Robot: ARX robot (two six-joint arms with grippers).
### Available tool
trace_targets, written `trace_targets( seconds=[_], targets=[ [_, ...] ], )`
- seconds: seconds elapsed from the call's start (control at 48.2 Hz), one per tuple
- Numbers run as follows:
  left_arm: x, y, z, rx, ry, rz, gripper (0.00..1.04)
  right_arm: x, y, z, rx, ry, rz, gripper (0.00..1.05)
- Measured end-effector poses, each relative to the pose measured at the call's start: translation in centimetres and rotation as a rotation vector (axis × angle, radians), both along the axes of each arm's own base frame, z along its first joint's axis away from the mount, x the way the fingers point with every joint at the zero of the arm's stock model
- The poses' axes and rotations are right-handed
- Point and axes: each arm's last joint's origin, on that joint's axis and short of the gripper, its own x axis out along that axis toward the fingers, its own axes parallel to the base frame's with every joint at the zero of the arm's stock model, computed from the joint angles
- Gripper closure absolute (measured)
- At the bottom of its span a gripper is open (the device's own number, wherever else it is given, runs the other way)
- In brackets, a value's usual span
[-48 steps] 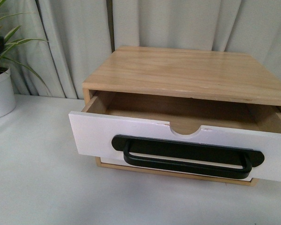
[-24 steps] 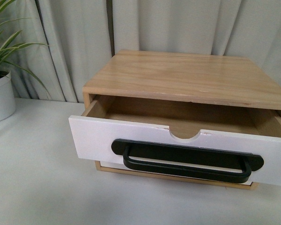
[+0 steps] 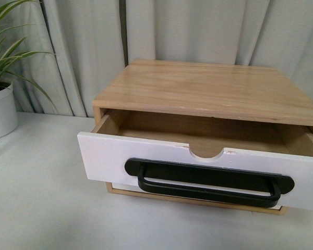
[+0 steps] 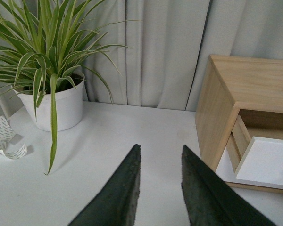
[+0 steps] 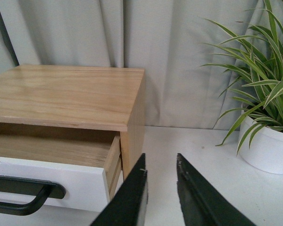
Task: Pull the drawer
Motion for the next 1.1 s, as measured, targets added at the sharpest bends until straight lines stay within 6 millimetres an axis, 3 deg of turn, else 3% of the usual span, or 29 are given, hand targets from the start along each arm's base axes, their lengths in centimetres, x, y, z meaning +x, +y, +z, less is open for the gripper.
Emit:
trace_targets(
  seconds=[0.145,0.581,1.099],
  targets=[
    [-0.4,0.0,-0.3,-0.007,-0.002,-0.002,1.01,-0.2,0.0,-0.4,0.002,-0.003,0.000,1.03],
    [-1.3,0.0,-1.3,-0.011,-0.014,-0.001,1.01,-1.5,0.0,-2.3,0.004,-0.002,0.000,1.03],
    [-2.6,0.0,-1.6,-0.013,-0.009,-0.001,1.01,-1.5,0.0,-2.3,0.004,-0.003,0.000,1.03]
  ],
)
